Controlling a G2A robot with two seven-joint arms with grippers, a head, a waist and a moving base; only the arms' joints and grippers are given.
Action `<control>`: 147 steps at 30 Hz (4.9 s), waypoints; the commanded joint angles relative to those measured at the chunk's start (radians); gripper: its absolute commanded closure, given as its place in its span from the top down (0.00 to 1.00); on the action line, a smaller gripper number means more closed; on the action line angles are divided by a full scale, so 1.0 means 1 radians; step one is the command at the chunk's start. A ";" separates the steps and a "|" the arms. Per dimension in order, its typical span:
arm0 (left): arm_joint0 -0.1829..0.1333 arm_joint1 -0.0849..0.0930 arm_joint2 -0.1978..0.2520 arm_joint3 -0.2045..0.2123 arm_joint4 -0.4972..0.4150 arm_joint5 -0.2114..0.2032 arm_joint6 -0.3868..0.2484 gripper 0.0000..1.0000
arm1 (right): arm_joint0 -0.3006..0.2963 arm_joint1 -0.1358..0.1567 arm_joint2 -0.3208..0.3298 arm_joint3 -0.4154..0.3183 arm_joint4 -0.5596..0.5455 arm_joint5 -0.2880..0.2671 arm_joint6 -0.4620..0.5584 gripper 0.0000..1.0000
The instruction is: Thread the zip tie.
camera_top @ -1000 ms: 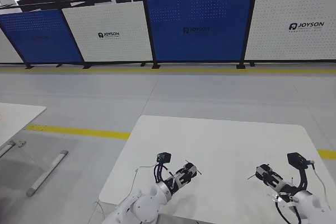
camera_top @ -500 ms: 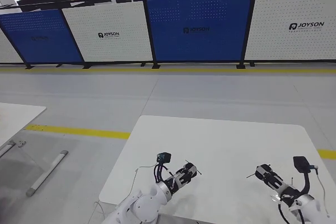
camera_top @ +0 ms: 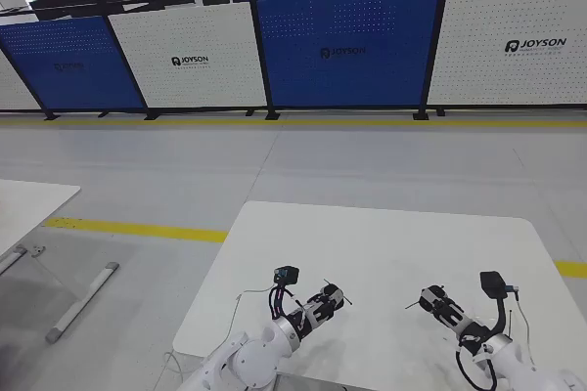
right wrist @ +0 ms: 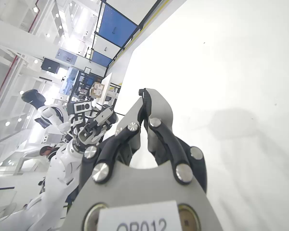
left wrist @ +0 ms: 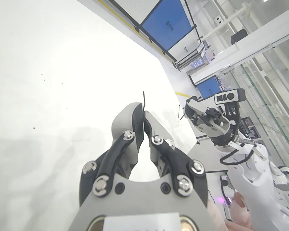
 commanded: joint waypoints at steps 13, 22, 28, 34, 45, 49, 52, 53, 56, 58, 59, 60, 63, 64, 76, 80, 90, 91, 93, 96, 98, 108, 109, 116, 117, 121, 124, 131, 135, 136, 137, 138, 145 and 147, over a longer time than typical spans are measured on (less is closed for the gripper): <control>0.000 0.000 0.000 0.000 0.000 0.000 0.000 0.00 | 0.000 0.000 0.000 0.000 0.000 0.000 0.000 0.00; -0.008 -0.012 0.021 -0.023 -0.012 0.018 0.119 0.00 | 0.000 0.000 0.000 0.000 0.000 0.000 0.000 0.00; -0.052 -0.035 0.104 0.013 -0.010 0.058 0.189 0.00 | 0.000 0.000 0.000 0.000 0.000 0.000 0.000 0.00; -0.052 -0.035 0.104 0.013 -0.010 0.058 0.189 0.00 | 0.000 0.000 0.000 0.000 0.000 0.000 0.000 0.00; -0.052 -0.035 0.104 0.013 -0.010 0.058 0.189 0.00 | 0.021 -0.040 -0.065 0.045 0.157 -0.087 -0.082 0.00; -0.052 -0.035 0.104 0.013 -0.010 0.058 0.189 0.00 | 0.027 -0.045 -0.081 0.054 0.161 -0.090 -0.095 0.00; -0.052 -0.035 0.104 0.013 -0.010 0.058 0.189 0.00 | 0.027 -0.045 -0.081 0.054 0.161 -0.090 -0.095 0.00; -0.052 -0.035 0.104 0.013 -0.010 0.058 0.189 0.00 | 0.027 -0.045 -0.081 0.054 0.161 -0.090 -0.095 0.00; -0.052 -0.035 0.104 0.013 -0.010 0.058 0.189 0.00 | 0.027 -0.045 -0.081 0.054 0.161 -0.090 -0.095 0.00; -0.052 -0.035 0.104 0.013 -0.010 0.058 0.189 0.00 | 0.027 -0.045 -0.081 0.054 0.161 -0.090 -0.095 0.00; -0.052 -0.035 0.104 0.013 -0.010 0.058 0.189 0.00 | 0.027 -0.045 -0.081 0.054 0.161 -0.090 -0.095 0.00; -0.052 -0.035 0.104 0.013 -0.010 0.058 0.189 0.00 | 0.027 -0.045 -0.081 0.054 0.161 -0.090 -0.095 0.00; -0.052 -0.035 0.104 0.013 -0.010 0.058 0.189 0.00 | 0.027 -0.045 -0.081 0.054 0.161 -0.090 -0.095 0.00; -0.052 -0.035 0.104 0.013 -0.010 0.058 0.189 0.00 | 0.027 -0.045 -0.081 0.054 0.161 -0.090 -0.095 0.00; -0.052 -0.035 0.104 0.013 -0.010 0.058 0.189 0.00 | -0.069 -0.054 -0.042 0.018 0.084 -0.184 -0.290 0.00; -0.052 -0.035 0.104 0.013 -0.010 0.058 0.189 0.00 | -0.130 -0.059 -0.030 -0.018 0.011 -0.199 -0.416 0.00; -0.052 -0.035 0.104 0.013 -0.010 0.058 0.189 0.00 | -0.151 -0.067 -0.044 -0.037 -0.081 -0.163 -0.528 0.00; -0.052 -0.035 0.104 0.013 -0.010 0.058 0.189 0.00 | -0.151 -0.067 -0.044 -0.037 -0.081 -0.163 -0.528 0.00; -0.052 -0.035 0.104 0.013 -0.010 0.058 0.189 0.00 | -0.151 -0.067 -0.044 -0.037 -0.081 -0.163 -0.528 0.00; -0.052 -0.035 0.104 0.013 -0.010 0.058 0.189 0.00 | -0.150 -0.068 -0.044 -0.036 -0.082 -0.163 -0.525 0.00; -0.052 -0.035 0.104 0.013 -0.010 0.058 0.189 0.00 | -0.149 -0.074 -0.050 -0.030 -0.090 -0.172 -0.534 0.00; -0.052 -0.035 0.104 0.013 -0.010 0.058 0.189 0.00 | -0.157 -0.111 -0.145 0.032 -0.222 -0.216 -0.686 0.00; -0.052 -0.035 0.104 0.013 -0.010 0.058 0.189 0.00 | -0.150 -0.116 -0.153 0.038 -0.234 -0.208 -0.702 0.00; -0.052 -0.035 0.104 0.013 -0.010 0.058 0.189 0.00 | -0.150 -0.116 -0.153 0.038 -0.234 -0.208 -0.702 0.00; -0.052 -0.035 0.104 0.013 -0.010 0.058 0.189 0.00 | -0.150 -0.116 -0.153 0.038 -0.234 -0.208 -0.702 0.00; -0.052 -0.035 0.104 0.013 -0.010 0.058 0.189 0.00 | -0.149 -0.121 -0.154 0.033 -0.229 -0.217 -0.697 0.00; -0.052 -0.035 0.104 0.013 -0.010 0.058 0.189 0.00 | -0.136 -0.134 -0.189 0.048 -0.254 -0.222 -0.703 0.00; -0.052 -0.035 0.104 0.013 -0.010 0.058 0.189 0.00 | -0.061 -0.175 -0.277 0.133 -0.269 -0.211 -0.730 0.00; -0.052 -0.035 0.104 0.013 -0.010 0.058 0.189 0.00 | -0.057 -0.179 -0.281 0.137 -0.270 -0.209 -0.735 0.00; -0.052 -0.035 0.104 0.013 -0.010 0.058 0.189 0.00 | -0.057 -0.179 -0.281 0.137 -0.270 -0.209 -0.735 0.00; -0.052 -0.035 0.104 0.013 -0.010 0.058 0.189 0.00 | -0.057 -0.179 -0.281 0.137 -0.270 -0.209 -0.735 0.00; -0.052 -0.035 0.104 0.013 -0.010 0.058 0.189 0.00 | -0.057 -0.179 -0.281 0.137 -0.270 -0.209 -0.735 0.00; -0.062 -0.042 0.100 0.018 -0.055 0.083 0.217 0.00 | -0.057 -0.179 -0.281 0.137 -0.270 -0.209 -0.735 0.00; -0.066 -0.044 0.098 0.019 -0.058 0.094 0.218 0.00 | -0.057 -0.179 -0.281 0.137 -0.270 -0.209 -0.735 0.00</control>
